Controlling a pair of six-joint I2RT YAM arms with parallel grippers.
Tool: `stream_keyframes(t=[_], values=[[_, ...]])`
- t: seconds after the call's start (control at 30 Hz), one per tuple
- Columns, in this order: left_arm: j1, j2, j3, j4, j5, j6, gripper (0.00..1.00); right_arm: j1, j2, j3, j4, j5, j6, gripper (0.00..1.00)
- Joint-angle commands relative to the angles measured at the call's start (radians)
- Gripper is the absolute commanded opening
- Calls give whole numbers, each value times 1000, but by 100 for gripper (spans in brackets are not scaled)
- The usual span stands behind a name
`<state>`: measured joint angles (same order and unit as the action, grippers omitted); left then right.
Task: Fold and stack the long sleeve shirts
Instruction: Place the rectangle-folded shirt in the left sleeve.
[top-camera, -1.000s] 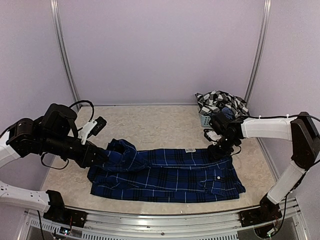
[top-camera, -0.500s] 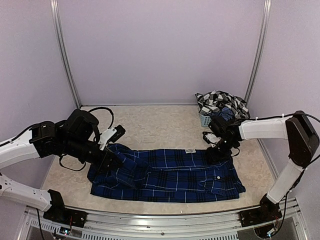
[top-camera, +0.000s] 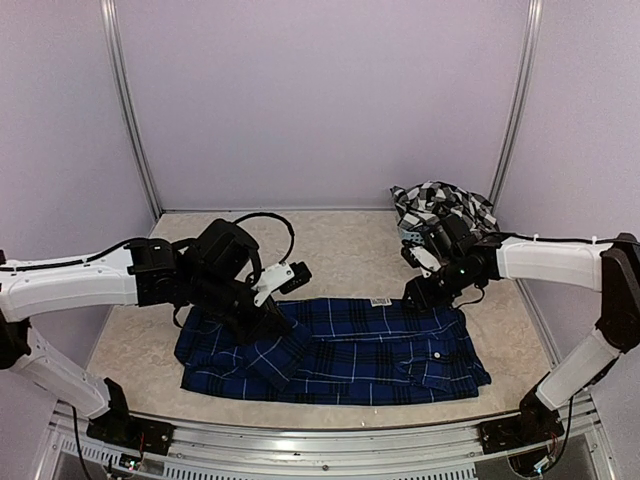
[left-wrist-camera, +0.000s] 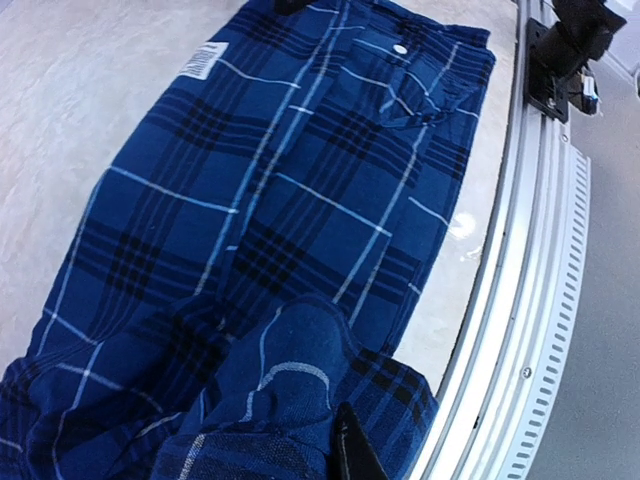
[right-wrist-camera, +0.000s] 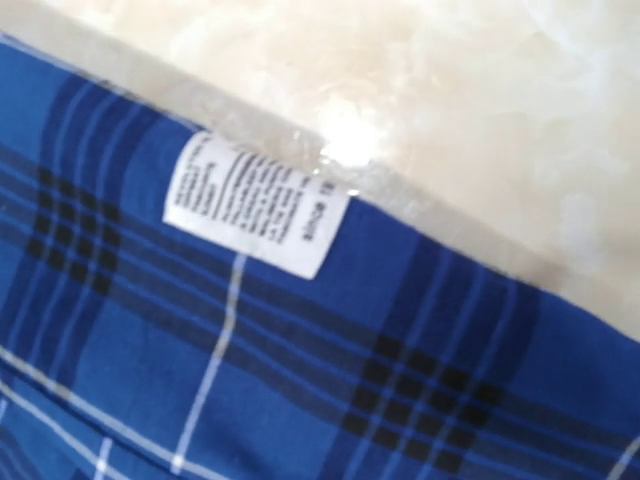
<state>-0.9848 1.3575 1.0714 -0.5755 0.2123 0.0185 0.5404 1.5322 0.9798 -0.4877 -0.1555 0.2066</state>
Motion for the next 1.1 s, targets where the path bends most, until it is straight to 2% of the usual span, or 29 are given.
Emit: stream_keyframes(t=[0.0,0.1,0.23,0.4,0.53,0.67,0.73,0.87,1.07], values=[[-66,53,27,51,62,77,7,6,-41,-30,49,-38,20,48],[-91,95,22,31,51,70,7,6,-28,-40,62,-58,31,48],[-109,122,17,0,2,57,13,7,-18,-64,96,-94,53,48],[-111,102,-8,3,-61,44,39,16,-9,-78,123,-128,71,48],[-111,60,-18,21,-133,25,59,71,-10,-81,171,-166,80,49],[-93,-20,-43,42,-147,-11,79,150,-24,-73,234,-202,85,56],[-72,-67,-68,49,-136,-41,96,187,-34,-58,270,-214,93,61],[5,-192,-141,64,-120,-112,99,263,-25,13,308,-222,102,73],[177,-351,-196,84,-146,-295,99,387,101,224,238,-207,69,85]])
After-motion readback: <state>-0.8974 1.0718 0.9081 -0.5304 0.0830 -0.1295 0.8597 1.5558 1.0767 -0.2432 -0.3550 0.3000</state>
